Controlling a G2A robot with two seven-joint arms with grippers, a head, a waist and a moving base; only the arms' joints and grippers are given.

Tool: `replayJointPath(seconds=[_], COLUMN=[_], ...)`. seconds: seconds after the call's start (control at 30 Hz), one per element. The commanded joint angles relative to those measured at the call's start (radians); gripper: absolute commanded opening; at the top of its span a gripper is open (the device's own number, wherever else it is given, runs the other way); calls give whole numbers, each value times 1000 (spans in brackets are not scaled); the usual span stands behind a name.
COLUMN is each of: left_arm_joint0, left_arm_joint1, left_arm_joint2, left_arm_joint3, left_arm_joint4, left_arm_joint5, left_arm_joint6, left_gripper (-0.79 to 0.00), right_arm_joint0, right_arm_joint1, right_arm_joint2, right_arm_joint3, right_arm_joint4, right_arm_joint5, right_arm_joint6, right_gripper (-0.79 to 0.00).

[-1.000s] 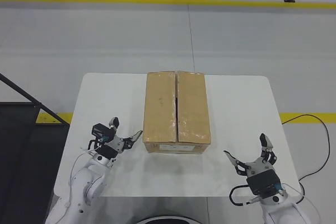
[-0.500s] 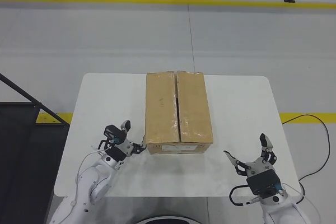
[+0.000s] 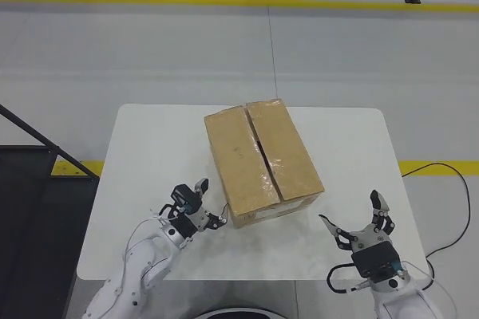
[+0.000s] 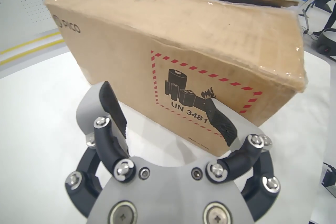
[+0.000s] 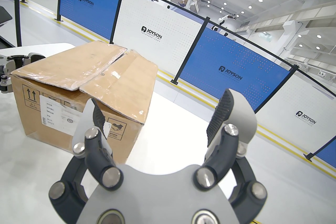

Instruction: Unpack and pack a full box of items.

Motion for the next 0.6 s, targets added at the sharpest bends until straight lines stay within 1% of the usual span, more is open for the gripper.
replayJointPath(seconds=[0.0,0.13,0.23,0.33,0.47,0.57], left_arm_joint0=[-2,-2,3,10,11,18], left_arm_joint1=[-1,-1,0,1,3,5], left_arm_joint2=[12,24,14,-20,-73,-105], left_arm_joint3=[0,1,-4,-5,2,3], left_arm_joint4=[0,-10,-24,-69,-163,-197], left_arm_joint5=[-9,-39,-41,-28,-20,-15], left_arm_joint6=[-1,0,21,55,63,68], left_gripper=[0,0,0,0,0,0], right_arm_joint0=[2,11,19,34,67,98], right_arm_joint1=[0,2,2,0,-2,-4], right_arm_joint2=[1,-2,-21,-54,-103,-133], right_arm_joint3=[0,-3,-7,-9,0,12], right_arm_joint4=[-4,-112,-211,-289,-378,-402], right_arm_joint5=[1,30,60,92,100,96], right_arm_joint6=[3,32,56,79,106,127], right_gripper=[0,0,0,0,0,0])
